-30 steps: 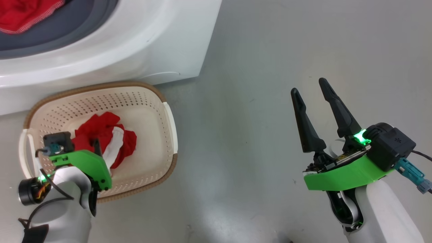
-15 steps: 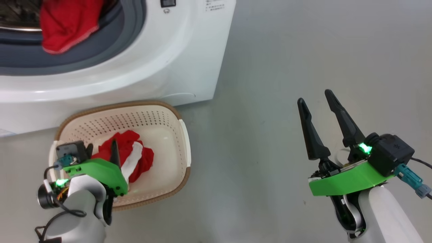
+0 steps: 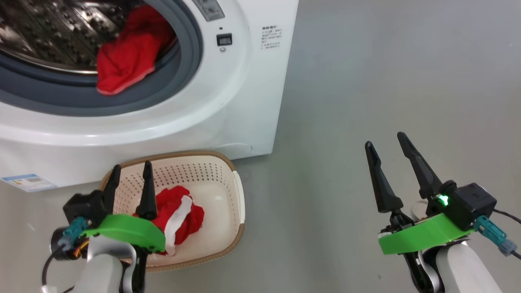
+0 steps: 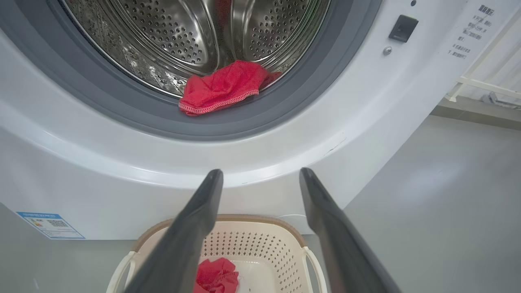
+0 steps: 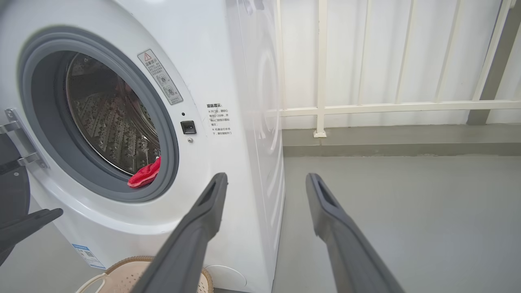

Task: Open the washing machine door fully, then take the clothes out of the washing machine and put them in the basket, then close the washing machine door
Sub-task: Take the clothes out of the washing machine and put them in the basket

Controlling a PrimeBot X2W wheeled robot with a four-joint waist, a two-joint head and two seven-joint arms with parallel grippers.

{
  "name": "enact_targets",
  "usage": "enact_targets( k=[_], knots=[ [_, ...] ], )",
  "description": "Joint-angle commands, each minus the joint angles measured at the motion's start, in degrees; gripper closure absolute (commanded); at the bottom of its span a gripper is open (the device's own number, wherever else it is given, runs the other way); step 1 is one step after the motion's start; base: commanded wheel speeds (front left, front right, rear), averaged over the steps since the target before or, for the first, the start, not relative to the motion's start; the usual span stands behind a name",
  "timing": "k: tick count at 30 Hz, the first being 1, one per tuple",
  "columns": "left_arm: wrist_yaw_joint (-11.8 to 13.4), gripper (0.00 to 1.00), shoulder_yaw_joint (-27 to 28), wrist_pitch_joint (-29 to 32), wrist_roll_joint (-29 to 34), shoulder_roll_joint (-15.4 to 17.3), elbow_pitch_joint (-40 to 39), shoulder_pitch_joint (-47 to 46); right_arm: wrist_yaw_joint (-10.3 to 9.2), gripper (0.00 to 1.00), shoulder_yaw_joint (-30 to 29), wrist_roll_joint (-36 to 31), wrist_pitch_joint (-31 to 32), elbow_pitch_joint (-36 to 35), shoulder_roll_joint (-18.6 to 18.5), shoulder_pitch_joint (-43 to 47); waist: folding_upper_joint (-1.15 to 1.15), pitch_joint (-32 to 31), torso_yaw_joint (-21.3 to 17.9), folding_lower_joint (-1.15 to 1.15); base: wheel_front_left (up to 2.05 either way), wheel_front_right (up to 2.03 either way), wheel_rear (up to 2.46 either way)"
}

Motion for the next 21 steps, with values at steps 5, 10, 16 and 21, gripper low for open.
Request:
enact_targets(
  k=[5,10,16,21],
  knots=[
    [1.8,0.0,3.4,-0.7,3.3,0.8,-11.4,5.8,0.36,0.0,-0.3,-1.1,-0.4,-1.5,0.0,1.6,0.0,-4.2,1.3,0.0,0.0,0.0,0.0],
    [3.2,0.0,2.9,-0.6,4.6,0.8,-15.7,9.1,0.36,0.0,-1.2,-1.6,-0.4,-2.8,0.0,3.0,0.0,-5.7,1.6,0.0,0.0,0.0,0.0],
    [4.8,0.0,2.9,-0.2,5.2,1.0,-20.3,12.6,0.36,0.0,-2.1,-2.9,-0.4,-4.7,0.0,4.6,0.0,-7.3,1.3,0.0,0.0,0.0,0.0],
    [5.9,0.0,3.8,0.0,4.9,1.7,-22.9,16.6,0.36,0.0,-3.3,-4.8,-0.4,-5.6,0.0,6.7,0.0,-9.4,1.3,0.0,0.0,0.0,0.0]
  ],
)
